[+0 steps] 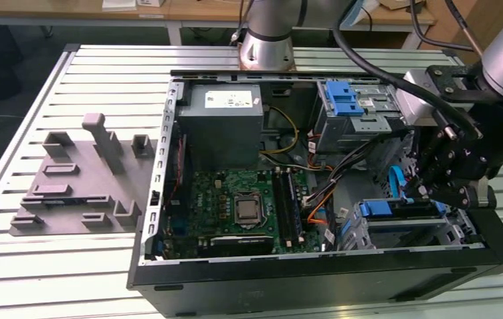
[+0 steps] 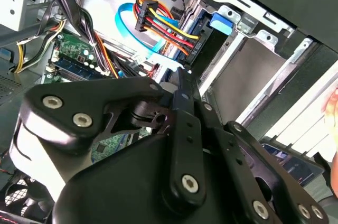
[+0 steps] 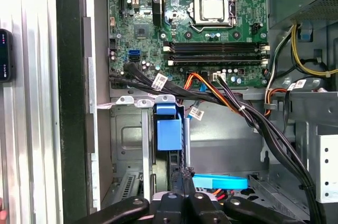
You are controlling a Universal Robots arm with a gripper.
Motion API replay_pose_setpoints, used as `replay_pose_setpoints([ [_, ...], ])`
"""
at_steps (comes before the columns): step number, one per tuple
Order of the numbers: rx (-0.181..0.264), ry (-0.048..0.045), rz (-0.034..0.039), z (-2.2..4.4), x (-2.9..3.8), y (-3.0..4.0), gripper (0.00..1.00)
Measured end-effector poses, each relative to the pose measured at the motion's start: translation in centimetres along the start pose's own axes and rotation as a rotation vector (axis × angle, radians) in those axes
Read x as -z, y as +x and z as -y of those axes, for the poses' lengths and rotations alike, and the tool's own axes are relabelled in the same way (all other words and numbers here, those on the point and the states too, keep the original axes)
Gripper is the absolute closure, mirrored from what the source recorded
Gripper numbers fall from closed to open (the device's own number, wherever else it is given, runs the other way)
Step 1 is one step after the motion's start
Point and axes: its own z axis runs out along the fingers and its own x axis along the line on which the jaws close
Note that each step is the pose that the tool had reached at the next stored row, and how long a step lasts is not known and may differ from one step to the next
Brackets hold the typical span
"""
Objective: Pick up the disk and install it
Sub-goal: 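Insert the second disk wire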
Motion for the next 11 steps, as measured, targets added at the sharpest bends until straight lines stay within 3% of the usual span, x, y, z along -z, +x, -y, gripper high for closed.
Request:
replay_pose_setpoints([
  [1,0.0,0.0,-0.0002,0.0,0.02,0.0,0.89],
  [11,0.0,0.0,-0.0003,0.0,0.06,0.0,0.89],
])
